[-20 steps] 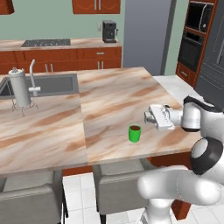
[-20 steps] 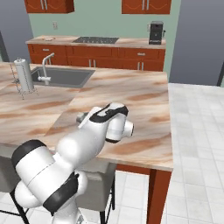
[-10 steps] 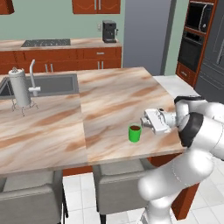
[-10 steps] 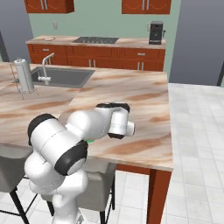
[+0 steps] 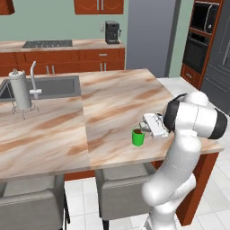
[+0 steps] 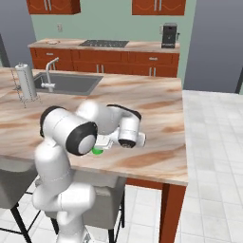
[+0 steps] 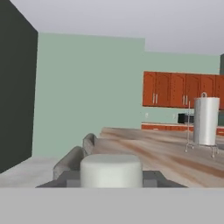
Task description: Pick up the marshmallow and place it in the cup of hot chocolate on the dining counter.
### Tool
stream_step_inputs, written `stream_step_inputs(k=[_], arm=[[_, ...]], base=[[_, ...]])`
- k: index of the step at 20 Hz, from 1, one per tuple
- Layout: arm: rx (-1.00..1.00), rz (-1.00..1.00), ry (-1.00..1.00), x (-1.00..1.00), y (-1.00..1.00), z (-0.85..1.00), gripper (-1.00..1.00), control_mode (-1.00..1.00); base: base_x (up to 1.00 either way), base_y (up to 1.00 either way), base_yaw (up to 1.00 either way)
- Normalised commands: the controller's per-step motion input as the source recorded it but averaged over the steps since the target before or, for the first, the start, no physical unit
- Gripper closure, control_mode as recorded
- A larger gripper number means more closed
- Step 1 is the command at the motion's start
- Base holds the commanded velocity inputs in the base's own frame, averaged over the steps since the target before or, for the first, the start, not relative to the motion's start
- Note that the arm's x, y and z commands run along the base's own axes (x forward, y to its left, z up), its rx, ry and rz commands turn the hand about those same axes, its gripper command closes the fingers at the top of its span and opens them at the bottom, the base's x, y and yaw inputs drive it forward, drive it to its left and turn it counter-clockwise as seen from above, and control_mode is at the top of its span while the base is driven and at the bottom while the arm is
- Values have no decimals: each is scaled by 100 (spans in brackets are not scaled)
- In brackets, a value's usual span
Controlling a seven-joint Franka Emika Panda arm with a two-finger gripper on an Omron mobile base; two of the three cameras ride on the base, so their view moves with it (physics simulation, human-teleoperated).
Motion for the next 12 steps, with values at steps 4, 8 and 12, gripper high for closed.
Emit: stream_step_inputs(k=[4,8,12], arm=[[0,0,0,47,0,-26,100,-100],[0,0,0,46,1,-28,100,-100],[0,0,0,18,6,-31,100,-100]], base=[[0,0,0],[0,0,0],[0,0,0]])
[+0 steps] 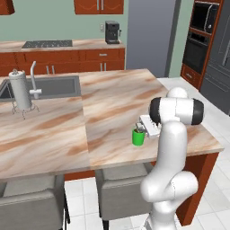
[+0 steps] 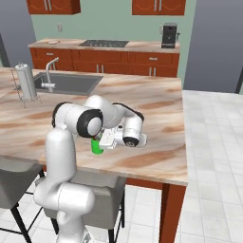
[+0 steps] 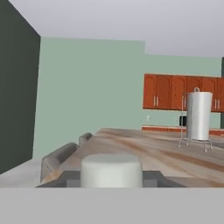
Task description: Pick up the marshmallow and place it in the cup of hot chocolate on the dining counter.
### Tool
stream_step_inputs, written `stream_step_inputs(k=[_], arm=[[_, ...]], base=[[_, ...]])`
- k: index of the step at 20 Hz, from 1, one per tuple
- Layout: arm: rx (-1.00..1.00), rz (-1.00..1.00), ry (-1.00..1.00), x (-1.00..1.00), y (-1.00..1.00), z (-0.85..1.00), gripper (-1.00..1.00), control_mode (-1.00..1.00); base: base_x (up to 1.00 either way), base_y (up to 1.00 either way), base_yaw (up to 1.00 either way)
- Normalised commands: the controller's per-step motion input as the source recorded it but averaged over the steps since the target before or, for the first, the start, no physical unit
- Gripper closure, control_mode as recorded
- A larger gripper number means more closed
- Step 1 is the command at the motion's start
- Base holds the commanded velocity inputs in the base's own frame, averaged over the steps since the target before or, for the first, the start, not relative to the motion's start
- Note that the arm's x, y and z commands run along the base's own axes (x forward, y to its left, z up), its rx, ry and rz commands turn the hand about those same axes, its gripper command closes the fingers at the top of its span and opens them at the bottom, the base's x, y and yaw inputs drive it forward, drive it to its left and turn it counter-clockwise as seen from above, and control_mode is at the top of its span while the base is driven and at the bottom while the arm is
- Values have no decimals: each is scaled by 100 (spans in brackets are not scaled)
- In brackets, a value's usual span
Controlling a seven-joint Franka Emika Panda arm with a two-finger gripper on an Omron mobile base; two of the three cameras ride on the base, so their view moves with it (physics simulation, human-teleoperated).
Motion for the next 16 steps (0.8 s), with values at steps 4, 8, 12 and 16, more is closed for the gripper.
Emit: stream_step_inputs(k=[4,8,12,16], arm=[[0,0,0,24,8,-27,100,-100],[0,0,0,-9,37,-27,-100,-100],[0,0,-1,-27,44,-18,-100,-100],[0,0,-5,-31,16,-7,-100,-100]], base=[[0,0,0],[0,0,0],[0,0,0],[0,0,0]])
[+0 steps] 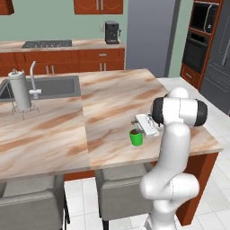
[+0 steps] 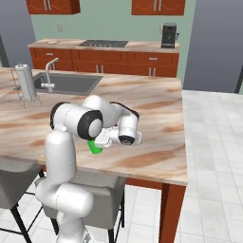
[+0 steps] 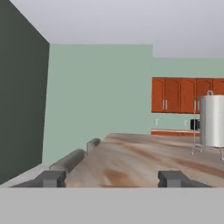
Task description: Pick up the marshmallow and place it in the cup of hot chocolate on the dining counter.
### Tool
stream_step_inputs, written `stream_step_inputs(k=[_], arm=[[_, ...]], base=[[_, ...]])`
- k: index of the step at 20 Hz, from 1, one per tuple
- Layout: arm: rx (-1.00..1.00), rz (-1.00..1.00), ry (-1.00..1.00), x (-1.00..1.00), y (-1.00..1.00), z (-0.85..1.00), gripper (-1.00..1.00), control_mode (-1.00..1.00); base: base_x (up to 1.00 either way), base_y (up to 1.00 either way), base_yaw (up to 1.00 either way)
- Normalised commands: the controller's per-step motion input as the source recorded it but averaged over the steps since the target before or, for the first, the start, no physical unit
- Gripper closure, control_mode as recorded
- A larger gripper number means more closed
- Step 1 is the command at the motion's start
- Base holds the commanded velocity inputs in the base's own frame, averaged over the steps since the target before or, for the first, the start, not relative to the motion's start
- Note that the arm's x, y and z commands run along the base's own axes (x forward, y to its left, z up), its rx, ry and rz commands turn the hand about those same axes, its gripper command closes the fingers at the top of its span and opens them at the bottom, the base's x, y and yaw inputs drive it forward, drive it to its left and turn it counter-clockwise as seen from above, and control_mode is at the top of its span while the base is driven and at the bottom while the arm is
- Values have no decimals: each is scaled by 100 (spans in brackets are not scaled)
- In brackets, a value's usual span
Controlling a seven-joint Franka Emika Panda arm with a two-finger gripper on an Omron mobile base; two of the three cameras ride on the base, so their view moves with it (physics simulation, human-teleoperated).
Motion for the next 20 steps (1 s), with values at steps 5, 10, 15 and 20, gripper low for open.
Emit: stream_step_inputs(k=[5,10,15,20], arm=[[0,0,-7,-16,-1,-1,-100,-100],[0,0,-9,0,-20,0,-100,-100],[0,-1,-8,-11,-32,3,-100,-100],[0,-6,-24,-85,-5,45,-100,-100]], base=[[0,0,0],[0,0,0],[0,0,0],[0,0,0]])
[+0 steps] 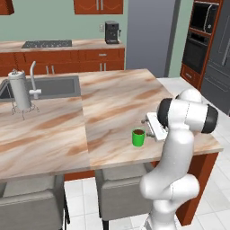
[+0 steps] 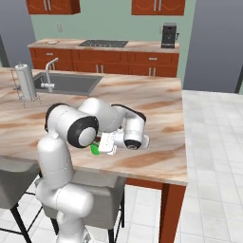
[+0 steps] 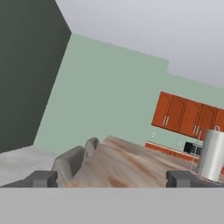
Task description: Pick up the marshmallow and place it in the cup of hot chocolate on the dining counter.
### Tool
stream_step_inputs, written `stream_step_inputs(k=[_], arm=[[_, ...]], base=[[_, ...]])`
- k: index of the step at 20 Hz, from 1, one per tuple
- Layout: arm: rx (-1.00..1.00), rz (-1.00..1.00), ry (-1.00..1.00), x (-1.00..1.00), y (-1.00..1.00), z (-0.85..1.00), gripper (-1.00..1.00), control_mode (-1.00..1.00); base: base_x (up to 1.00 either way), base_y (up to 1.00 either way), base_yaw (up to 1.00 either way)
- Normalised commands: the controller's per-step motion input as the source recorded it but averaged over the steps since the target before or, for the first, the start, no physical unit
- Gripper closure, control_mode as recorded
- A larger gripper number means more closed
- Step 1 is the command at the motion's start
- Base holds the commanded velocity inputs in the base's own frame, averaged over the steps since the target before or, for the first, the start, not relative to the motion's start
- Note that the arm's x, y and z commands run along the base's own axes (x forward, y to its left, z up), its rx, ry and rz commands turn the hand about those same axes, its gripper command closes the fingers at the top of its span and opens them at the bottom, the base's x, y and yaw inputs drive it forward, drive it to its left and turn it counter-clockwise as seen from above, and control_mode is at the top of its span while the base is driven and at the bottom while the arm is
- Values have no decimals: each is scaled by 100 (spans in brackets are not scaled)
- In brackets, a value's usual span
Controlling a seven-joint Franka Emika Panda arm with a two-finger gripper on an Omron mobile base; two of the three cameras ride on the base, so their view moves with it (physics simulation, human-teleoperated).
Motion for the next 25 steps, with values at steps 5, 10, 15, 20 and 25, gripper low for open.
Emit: stream_step_inputs(k=[5,10,15,20,25], arm=[[0,-6,-42,-99,13,85,-100,-100],[0,-3,-45,-97,20,98,-100,-100],[0,-11,-34,-78,5,94,-100,-100],[0,-17,-24,-59,0,73,-100,-100],[0,-11,-19,-75,1,37,-100,-100]], base=[[0,0,0],[0,0,0],[0,0,0],[0,0,0],[0,0,0]])
